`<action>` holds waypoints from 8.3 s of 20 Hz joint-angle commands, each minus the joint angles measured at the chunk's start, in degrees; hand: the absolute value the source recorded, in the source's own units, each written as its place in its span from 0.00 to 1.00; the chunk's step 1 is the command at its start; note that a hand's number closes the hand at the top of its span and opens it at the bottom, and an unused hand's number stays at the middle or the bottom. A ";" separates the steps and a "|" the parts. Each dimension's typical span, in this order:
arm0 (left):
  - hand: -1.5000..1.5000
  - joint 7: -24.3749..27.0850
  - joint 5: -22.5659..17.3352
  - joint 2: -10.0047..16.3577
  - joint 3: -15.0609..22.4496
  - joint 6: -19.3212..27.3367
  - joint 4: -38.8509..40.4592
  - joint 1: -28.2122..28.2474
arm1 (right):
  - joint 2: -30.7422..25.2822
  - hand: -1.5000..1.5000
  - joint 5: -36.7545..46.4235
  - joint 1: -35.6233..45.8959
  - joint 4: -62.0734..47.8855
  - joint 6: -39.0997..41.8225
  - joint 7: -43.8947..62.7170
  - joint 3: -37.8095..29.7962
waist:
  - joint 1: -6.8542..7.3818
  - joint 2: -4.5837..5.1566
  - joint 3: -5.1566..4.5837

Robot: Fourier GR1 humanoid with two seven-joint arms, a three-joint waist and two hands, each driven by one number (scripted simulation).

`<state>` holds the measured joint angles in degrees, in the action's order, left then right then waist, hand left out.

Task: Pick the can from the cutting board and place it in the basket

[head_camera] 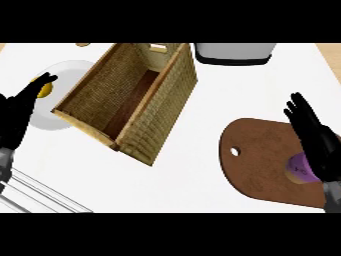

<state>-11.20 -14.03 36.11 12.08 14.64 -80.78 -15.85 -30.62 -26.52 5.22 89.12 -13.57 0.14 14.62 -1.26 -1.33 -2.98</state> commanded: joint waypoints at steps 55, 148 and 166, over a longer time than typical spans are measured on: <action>0.50 8.62 9.15 -7.40 -0.51 -3.78 -11.29 2.51 | -31.95 0.00 47.30 21.33 15.74 70.30 -11.38 5.40 | 2.27 1.55 3.09; 0.50 9.75 17.71 -15.87 -13.09 -15.76 -10.24 5.99 | 25.23 1.00 77.86 45.40 33.48 40.58 57.39 -16.98 | 0.45 0.65 2.73; 0.50 10.96 18.09 -16.94 -12.00 -16.97 -8.00 3.34 | 30.60 1.00 71.89 85.13 -13.76 29.80 69.78 -20.84 | 2.86 1.60 2.78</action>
<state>-1.14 4.11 20.66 -0.63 -2.17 -90.86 -10.47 -0.40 46.87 84.84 84.52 19.59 62.42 -4.72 1.72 -0.10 -0.14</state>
